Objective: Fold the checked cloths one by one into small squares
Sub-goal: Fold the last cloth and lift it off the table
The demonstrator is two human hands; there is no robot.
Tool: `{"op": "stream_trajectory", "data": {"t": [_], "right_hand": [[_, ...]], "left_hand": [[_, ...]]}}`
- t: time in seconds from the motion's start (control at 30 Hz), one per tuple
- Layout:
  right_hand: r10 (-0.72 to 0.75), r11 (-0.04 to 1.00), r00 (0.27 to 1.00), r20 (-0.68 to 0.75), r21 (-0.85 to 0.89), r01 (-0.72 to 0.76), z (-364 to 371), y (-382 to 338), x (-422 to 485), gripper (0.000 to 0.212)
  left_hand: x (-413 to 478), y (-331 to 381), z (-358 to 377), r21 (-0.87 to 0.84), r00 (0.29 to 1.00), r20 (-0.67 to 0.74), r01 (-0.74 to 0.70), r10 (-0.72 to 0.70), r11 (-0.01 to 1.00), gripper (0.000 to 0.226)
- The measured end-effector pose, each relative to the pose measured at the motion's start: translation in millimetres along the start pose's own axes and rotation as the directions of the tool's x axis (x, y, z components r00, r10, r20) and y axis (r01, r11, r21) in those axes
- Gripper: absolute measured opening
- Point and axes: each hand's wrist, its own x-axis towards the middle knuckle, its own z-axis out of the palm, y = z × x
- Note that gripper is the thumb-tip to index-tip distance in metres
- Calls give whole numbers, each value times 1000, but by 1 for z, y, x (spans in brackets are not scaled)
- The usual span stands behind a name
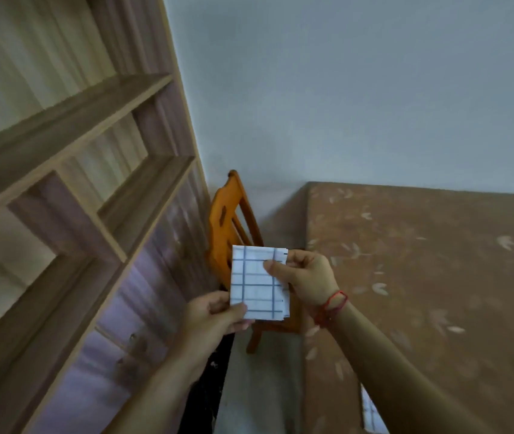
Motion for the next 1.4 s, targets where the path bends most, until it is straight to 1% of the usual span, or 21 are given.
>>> {"op": "stream_trajectory", "data": {"t": [0.1, 0.2, 0.27, 0.33, 0.4, 0.47, 0.53, 0.63, 0.67, 0.73, 0.77, 0.8, 0.87, 0.93, 1.03, 1.13, 1.17, 1.27, 1.3, 1.37, 1.4], "right_hand": [[38, 999, 986, -160, 27, -35, -33, 0, 11, 9], [102, 992, 953, -286, 101, -76, -61, -2, 14, 22], [127, 982, 927, -353, 176, -68, -77, -4, 15, 24], [165, 963, 904, -394, 263, -61, -90, -5, 18, 25], [193, 946, 895, -403, 320, -60, -99, -4, 23, 21], [210, 942, 881, -423, 330, -66, -107, -2, 32, 19], [248, 940, 860, -445, 327, -102, -112, 1, 44, 25], [290, 944, 821, -491, 290, -160, -117, 6, 68, 24], [297, 947, 802, -518, 266, -179, -118, 7, 76, 20], [275, 961, 767, -580, 163, -221, -124, 12, 94, 8], [254, 964, 753, -607, 98, -246, -127, 16, 103, 8], [234, 961, 737, -634, 39, -272, -130, 19, 110, 13], [195, 955, 706, -681, -33, -295, -133, 26, 122, 19], [188, 959, 673, -715, -14, -283, -139, 33, 131, 16], [232, 957, 641, -731, 52, -287, -150, 44, 147, 10], [253, 946, 643, -723, 45, -322, -159, 54, 162, 7], [260, 938, 656, -709, 23, -346, -163, 58, 167, 10], [283, 899, 701, -654, -74, -432, -175, 73, 181, 37], [279, 884, 710, -646, -115, -453, -180, 79, 187, 42], [252, 865, 713, -655, -179, -470, -189, 90, 198, 47], [234, 862, 703, -671, -191, -470, -193, 96, 205, 45]], "left_hand": [[29, 5, 32, -21, 995, 99, 22, -19, 1000, 21], [54, 12, 61, -70, 979, 199, 59, -44, 996, 21], [71, 20, 77, -122, 970, 238, 70, -39, 990, 19], [89, 32, 91, -145, 965, 261, 50, -10, 988, 17], [109, 42, 104, -145, 958, 286, 28, 15, 989, 14], [134, 49, 116, -141, 949, 314, 12, 34, 990, 13], [160, 51, 125, -114, 942, 334, 14, 25, 993, 12], [198, 53, 138, -70, 916, 401, 39, -8, 997, 12], [210, 53, 143, -52, 905, 425, 37, -11, 998, 12], [231, 52, 150, -22, 890, 455, 19, -7, 1000, 10], [242, 50, 154, -10, 886, 463, 14, -8, 1000, 10], [252, 48, 157, 3, 882, 471, 11, -11, 1000, 10], [267, 42, 161, 23, 872, 487, 30, -37, 999, 11], [278, 34, 166, 47, 860, 502, 76, -89, 996, 13], [289, 19, 172, 90, 859, 483, 143, -168, 986, 12], [303, 4, 175, 100, 883, 427, 171, -197, 980, 13], [307, 1, 177, 99, 889, 410, 177, -203, 979, 13], [322, -6, 188, 125, 906, 364, 182, -216, 975, 12], [328, -9, 192, 136, 910, 351, 181, -219, 974, 12], [341, -14, 203, 159, 915, 334, 181, -225, 971, 11], [348, -18, 208, 171, 917, 328, 177, -226, 969, 10]]}}
